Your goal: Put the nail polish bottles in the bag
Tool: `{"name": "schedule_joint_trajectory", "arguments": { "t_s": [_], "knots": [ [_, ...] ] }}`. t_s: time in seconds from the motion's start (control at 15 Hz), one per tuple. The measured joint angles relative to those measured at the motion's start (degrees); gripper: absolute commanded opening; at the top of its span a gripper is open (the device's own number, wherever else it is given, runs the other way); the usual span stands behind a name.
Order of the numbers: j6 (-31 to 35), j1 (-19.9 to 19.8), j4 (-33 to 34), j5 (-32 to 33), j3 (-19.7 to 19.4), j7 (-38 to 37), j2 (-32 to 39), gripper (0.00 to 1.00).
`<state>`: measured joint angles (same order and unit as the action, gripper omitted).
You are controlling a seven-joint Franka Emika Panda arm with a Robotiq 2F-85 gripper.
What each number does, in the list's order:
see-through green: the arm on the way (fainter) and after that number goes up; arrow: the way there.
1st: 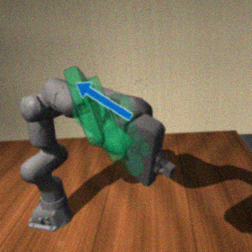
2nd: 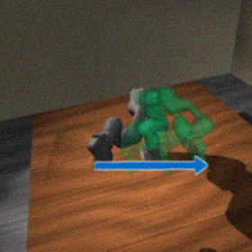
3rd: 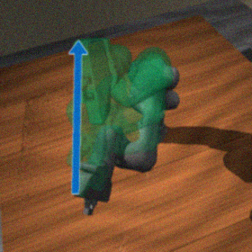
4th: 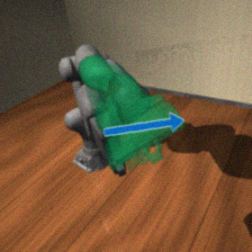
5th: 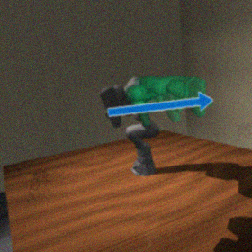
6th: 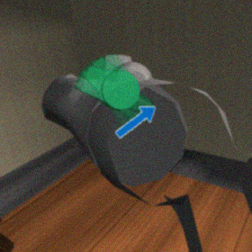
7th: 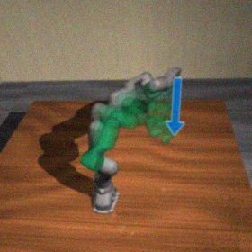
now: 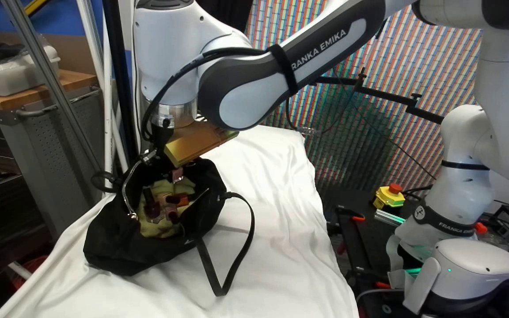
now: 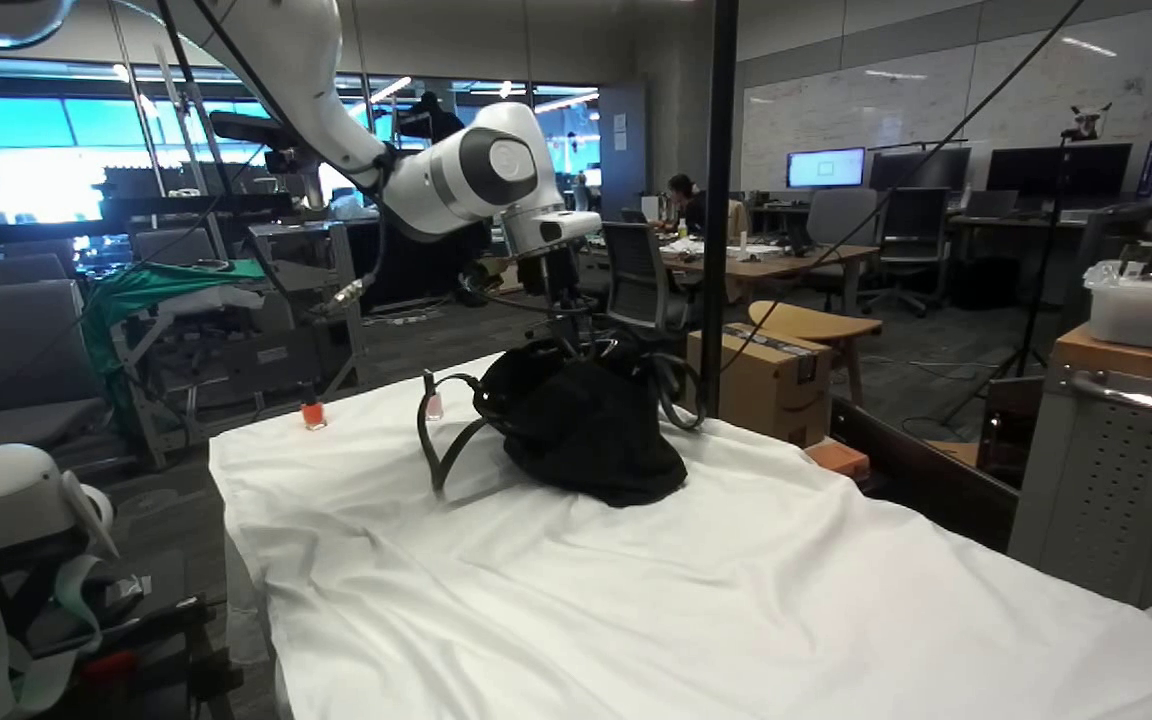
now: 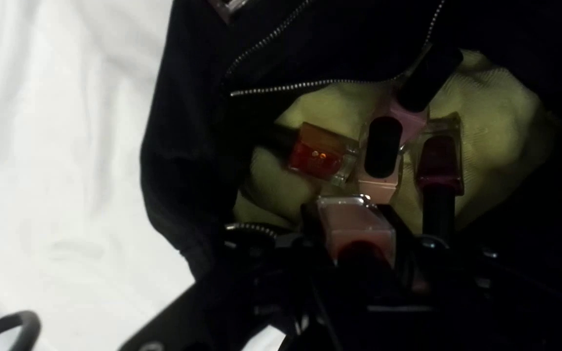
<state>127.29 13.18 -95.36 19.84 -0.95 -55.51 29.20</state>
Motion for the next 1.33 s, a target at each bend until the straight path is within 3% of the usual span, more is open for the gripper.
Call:
{"name": "schedule_joint_trajectory", "arguments": {
  "t_s": [0.33,0.93,1.33],
  "knots": [
    [-1.26,0.02,6.47,-0.54,-0.34,2.1,5.23,0.98],
    [-2.65,1.7,9.22,-0.68,-0.63,1.92,6.41,1.0],
    [-3.34,6.27,3.72,-0.61,-0.6,-4.53,2.84,1.0]
  ]
}}
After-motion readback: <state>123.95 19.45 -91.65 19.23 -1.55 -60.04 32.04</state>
